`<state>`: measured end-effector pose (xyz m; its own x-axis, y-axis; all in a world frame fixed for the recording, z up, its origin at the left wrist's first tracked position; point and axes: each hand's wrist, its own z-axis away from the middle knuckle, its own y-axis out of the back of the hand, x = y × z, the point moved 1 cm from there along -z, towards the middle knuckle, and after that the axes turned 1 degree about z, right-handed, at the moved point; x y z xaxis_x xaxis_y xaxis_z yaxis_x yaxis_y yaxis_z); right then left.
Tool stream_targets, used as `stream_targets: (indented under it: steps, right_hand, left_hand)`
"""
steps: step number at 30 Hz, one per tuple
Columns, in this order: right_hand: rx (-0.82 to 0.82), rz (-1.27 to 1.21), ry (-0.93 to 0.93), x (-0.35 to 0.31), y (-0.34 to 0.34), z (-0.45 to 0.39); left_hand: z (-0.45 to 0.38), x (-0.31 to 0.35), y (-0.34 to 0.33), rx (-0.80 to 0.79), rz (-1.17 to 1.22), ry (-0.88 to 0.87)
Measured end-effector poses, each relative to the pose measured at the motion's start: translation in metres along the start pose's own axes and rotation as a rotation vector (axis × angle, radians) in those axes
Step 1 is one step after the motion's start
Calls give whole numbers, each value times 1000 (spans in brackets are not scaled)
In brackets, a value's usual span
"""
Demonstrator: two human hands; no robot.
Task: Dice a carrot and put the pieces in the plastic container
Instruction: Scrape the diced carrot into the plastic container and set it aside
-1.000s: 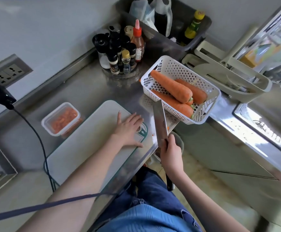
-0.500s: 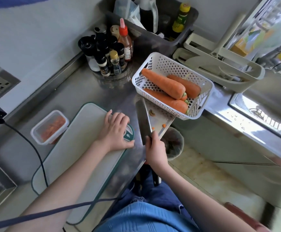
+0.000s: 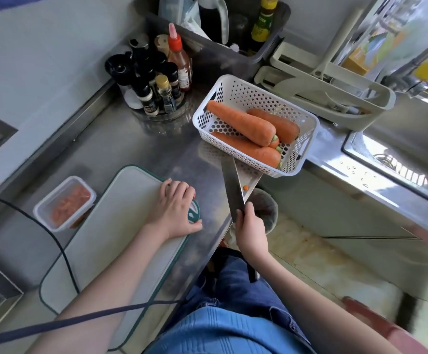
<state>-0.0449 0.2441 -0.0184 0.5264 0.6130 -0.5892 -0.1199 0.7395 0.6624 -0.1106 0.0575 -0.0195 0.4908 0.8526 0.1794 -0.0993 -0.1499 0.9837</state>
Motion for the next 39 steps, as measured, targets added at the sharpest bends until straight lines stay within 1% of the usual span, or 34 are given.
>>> stream_targets:
  steps: [2,5,8,10,14,17,24,27,32,34,39]
  right_hand:
    - [0,12,8,2,3,3]
    - [-11,-66,49,-11,-9,8]
    - [-5,-208,6,-28,-25,7]
    - [5,-256,-27,-34,-31,5]
    - [31,-167,-47,-22,-32,1]
    - [56,-161,-52,-8,-25,1]
    - [105,-147,-74,25,-8,16]
    - [146,-138,-116,39,0,26]
    - [260,-153,-221,56,11,40]
    - [259,-158,-194,55,11,45]
    - [163,-155,-32,36,2,51]
  left_hand:
    - [0,7,-6,-35,-24,-36]
    - [0,13,-16,-81,-40,-72]
    - [-3,11,-24,-120,-27,-46]
    - [-4,10,-27,-139,-20,-32]
    - [-1,10,-28,-125,4,-30]
    - [3,7,-31,-107,21,-46]
    - [0,11,-29,-137,4,-44]
    - [-1,14,-29,-138,-14,-46]
    - [-1,21,-33,-118,-36,-41]
    - [-1,24,-35,-106,-44,-39]
    - [4,29,-39,-93,-20,-21]
